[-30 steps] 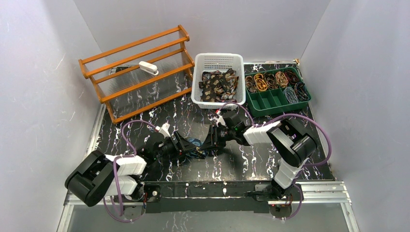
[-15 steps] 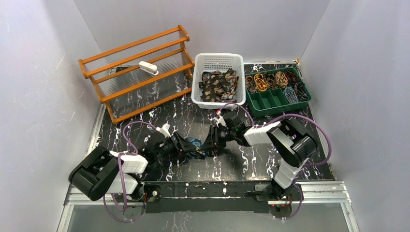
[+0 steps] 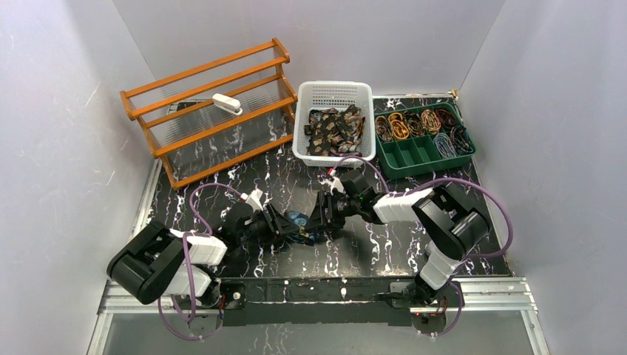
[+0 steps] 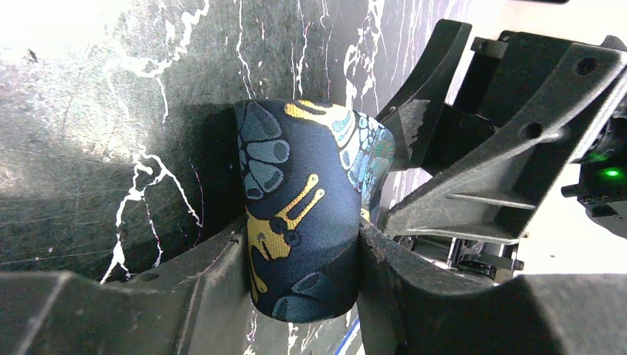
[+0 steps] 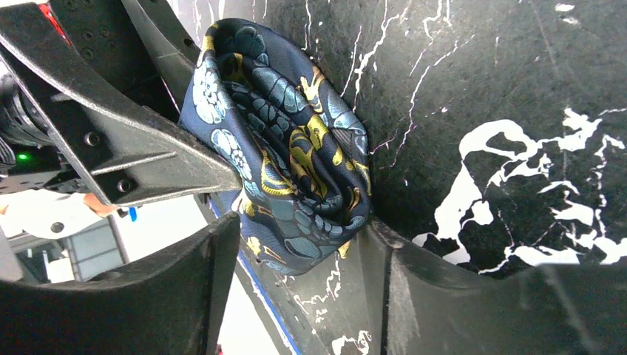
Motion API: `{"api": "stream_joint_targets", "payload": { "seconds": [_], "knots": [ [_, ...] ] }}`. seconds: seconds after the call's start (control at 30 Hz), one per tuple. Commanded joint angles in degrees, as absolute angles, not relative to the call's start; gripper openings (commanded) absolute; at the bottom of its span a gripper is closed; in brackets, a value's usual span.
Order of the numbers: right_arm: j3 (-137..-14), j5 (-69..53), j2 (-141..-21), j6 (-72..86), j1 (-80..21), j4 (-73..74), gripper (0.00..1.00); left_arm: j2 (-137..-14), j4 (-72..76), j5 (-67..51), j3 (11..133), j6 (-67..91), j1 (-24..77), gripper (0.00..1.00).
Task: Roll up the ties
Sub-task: Pick up the tie at the center of the board.
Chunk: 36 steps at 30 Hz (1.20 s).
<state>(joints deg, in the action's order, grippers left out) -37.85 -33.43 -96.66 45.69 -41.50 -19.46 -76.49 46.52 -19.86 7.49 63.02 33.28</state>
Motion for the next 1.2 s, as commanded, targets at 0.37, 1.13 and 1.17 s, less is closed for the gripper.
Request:
{"api": "stream_joint_targets", "payload": {
  "seconds": [0.37, 1.13, 1.17],
  "knots": [
    [-40.57, -33.41, -88.53, 30.48, -38.45, -14.57, 0.77, -72.23, 45.96, -22.68, 6.07, 54.0, 33.67, 0.41],
    [-30.89, -48.1, -92.09, 15.05, -38.5, -54.13, 0.94, -63.28, 38.09, -28.64, 7.96, 38.86, 33.75, 0.35],
    [-30.99, -48.89, -92.78, 15.1, -38.57, -55.02, 0.94, -63.08, 37.25, -28.74, 8.26, 38.02, 33.75, 0.35]
  ]
}}
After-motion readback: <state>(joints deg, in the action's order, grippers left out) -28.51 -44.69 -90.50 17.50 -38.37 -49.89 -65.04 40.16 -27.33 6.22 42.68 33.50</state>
